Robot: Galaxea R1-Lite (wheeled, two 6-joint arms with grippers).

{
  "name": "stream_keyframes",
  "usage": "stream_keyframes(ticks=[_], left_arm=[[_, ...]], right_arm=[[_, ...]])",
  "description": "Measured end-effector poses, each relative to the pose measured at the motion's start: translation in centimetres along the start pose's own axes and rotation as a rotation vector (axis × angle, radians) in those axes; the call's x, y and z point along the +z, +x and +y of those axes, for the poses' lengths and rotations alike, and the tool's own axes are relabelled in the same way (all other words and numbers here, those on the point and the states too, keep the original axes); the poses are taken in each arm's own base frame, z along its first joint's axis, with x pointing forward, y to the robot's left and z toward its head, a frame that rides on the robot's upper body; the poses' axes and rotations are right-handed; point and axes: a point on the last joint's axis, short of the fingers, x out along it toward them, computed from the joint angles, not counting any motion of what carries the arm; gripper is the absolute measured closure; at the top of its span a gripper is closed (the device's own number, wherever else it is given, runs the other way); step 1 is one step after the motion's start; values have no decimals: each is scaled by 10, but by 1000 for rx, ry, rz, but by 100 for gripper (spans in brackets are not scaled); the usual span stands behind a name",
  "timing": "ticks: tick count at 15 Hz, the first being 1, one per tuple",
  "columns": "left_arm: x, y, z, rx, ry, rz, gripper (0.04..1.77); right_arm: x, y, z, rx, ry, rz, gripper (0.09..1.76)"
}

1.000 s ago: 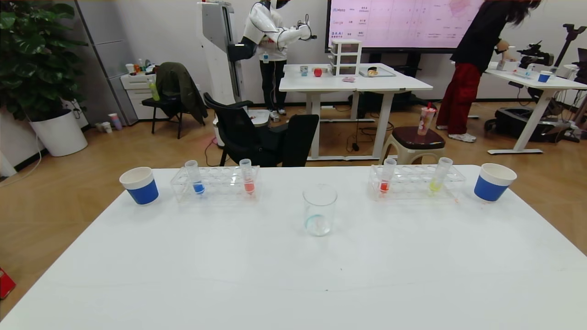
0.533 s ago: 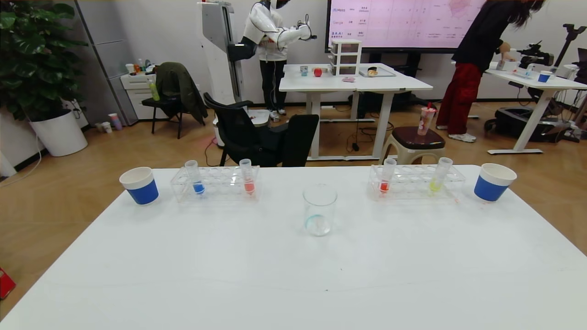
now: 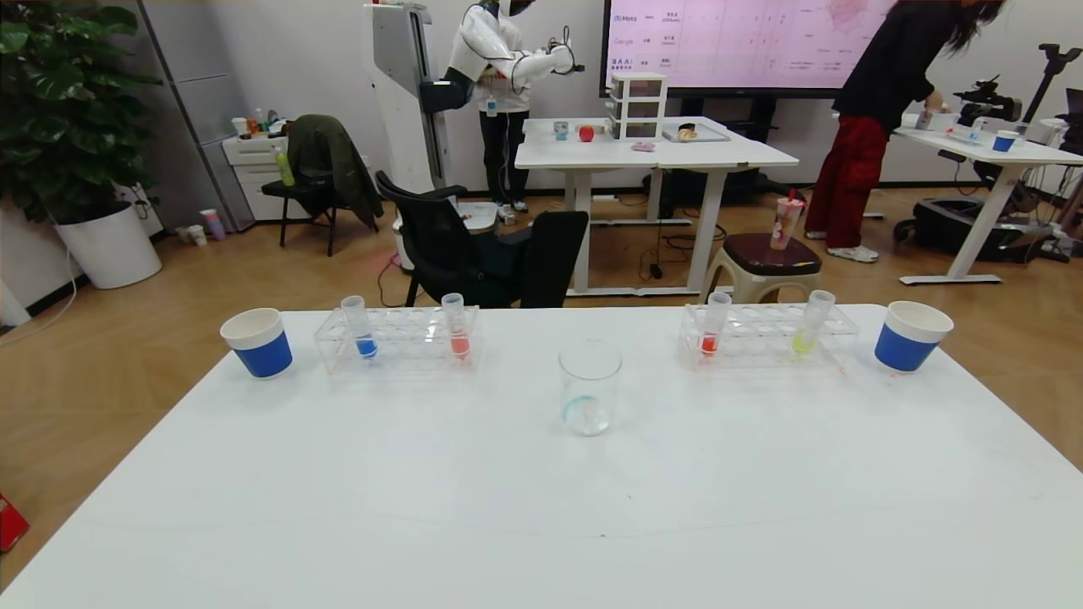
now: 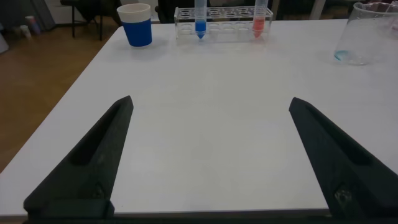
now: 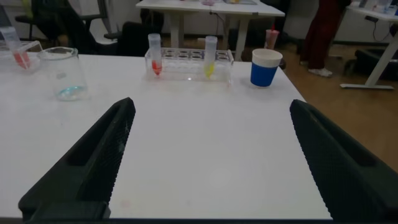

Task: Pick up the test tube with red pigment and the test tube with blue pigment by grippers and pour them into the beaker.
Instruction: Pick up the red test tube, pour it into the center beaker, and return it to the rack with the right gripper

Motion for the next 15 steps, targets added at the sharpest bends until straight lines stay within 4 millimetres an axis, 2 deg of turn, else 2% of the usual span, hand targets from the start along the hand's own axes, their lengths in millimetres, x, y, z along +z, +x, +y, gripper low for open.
stream_keyframes(ticks=[3, 5, 7, 11, 15], left_arm=[[0, 0, 0, 0, 0, 0, 6], [0, 0, 0, 0, 0, 0, 6], [0, 0, 0, 0, 0, 0, 6], [0, 0, 0, 0, 0, 0, 6], [0, 0, 0, 0, 0, 0, 6]], right_arm=[[48, 21, -1, 17, 4, -32, 11], [74, 51, -1, 25, 5, -32, 11], [91, 89, 0, 31, 5, -14, 11], [104, 168, 2, 38, 7, 22, 11], [88, 242, 6, 52, 10, 18, 11]])
